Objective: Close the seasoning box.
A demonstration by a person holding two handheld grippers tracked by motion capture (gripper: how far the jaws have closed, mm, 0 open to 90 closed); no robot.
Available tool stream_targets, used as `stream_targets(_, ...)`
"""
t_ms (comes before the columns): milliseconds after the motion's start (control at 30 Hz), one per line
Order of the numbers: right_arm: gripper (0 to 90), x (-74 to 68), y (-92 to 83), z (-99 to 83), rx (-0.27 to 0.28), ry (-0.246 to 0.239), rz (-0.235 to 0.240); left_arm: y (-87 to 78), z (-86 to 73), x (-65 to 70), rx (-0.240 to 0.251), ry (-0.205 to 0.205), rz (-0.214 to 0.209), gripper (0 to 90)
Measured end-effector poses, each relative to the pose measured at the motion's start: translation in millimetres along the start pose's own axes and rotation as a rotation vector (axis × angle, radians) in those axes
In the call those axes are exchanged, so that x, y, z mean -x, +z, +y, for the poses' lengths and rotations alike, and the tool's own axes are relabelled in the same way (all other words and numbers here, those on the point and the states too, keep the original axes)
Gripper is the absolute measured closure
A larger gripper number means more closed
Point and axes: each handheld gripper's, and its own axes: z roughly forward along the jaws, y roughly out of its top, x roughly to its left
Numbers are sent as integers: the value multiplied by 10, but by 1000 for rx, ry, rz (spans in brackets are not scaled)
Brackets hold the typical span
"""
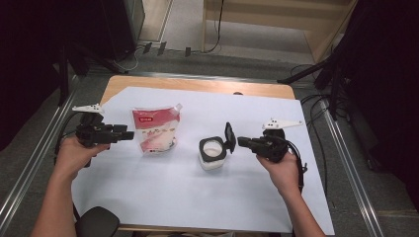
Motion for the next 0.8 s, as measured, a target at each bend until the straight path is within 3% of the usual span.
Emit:
stream_targets(233, 900, 48, 136, 132, 3, 21, 13, 24, 5, 14, -6, -12, -4, 447)
stream_targets(500, 900, 9, 190, 191, -1, 8, 25, 6, 11, 8, 14, -34, -14, 447)
stream_targets(600, 900, -13, 190, 219, 6, 5, 17, 0, 15, 32, 38, -13, -18, 448)
stream_targets(800, 900, -47, 192, 218, 8, -2, 19, 23, 13, 35, 21, -16, 0, 448)
